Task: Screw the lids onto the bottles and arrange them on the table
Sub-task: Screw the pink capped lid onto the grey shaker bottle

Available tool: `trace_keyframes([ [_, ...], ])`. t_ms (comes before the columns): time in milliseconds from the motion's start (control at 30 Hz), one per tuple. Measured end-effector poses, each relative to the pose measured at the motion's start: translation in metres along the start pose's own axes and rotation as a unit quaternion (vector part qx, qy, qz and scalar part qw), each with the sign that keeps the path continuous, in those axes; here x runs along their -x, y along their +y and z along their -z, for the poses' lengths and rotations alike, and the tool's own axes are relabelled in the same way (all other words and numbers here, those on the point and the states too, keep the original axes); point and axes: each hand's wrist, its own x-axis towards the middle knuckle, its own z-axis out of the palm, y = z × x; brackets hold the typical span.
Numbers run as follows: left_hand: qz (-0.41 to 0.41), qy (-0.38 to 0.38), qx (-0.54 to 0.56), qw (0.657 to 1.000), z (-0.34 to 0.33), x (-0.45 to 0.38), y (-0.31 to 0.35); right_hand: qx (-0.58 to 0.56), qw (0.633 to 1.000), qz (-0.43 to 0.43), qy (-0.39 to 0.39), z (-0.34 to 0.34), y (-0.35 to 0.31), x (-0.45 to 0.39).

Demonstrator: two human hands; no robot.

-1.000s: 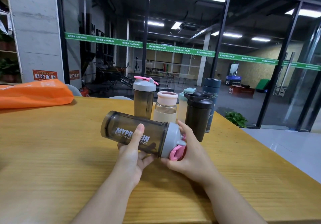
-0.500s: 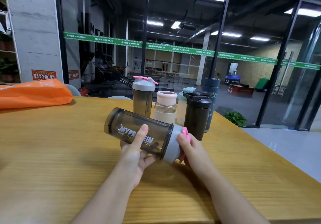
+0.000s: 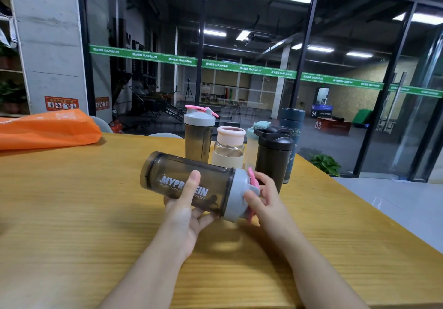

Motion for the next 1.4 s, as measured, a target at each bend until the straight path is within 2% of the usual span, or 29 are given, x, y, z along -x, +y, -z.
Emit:
trace_keyframes([
  [133, 0.013, 0.017, 0.013, 1.000, 0.003, -0.002, 0.001, 0.049, 0.995, 0.075, -0.035, 0.002, -0.001, 0.003],
  [300, 0.033, 0.013, 0.010, 0.999, 0.001, 0.000, 0.000, 0.021, 0.993, 0.075, -0.091, 0.003, 0.000, 0.004],
  [567, 0.056, 0.006, 0.007, 0.998, 0.003, -0.001, 0.000, 0.041, 0.995, 0.069, -0.061, 0.004, -0.006, 0.007],
  [833, 0.053, -0.019, 0.006, 0.998, 0.005, -0.002, -0.003, 0.007, 0.999, 0.010, -0.042, 0.003, 0.002, 0.003],
  [967, 0.033, -0.037, -0.004, 0.999, 0.003, -0.002, -0.004, -0.017, 0.997, -0.057, -0.043, 0.002, 0.002, 0.001],
  [1200, 0.015, -0.053, -0.031, 0.998, 0.003, 0.000, -0.004, -0.035, 0.981, -0.161, -0.106, 0.006, 0.005, -0.004],
  [1333, 0.008, -0.053, -0.030, 0.998, 0.003, 0.001, -0.003, -0.050, 0.976, -0.160, -0.138, 0.008, 0.002, -0.002],
  [1400, 0.013, -0.042, -0.022, 0.999, 0.002, 0.001, -0.003, -0.059, 0.979, -0.160, -0.113, 0.005, 0.006, -0.005],
])
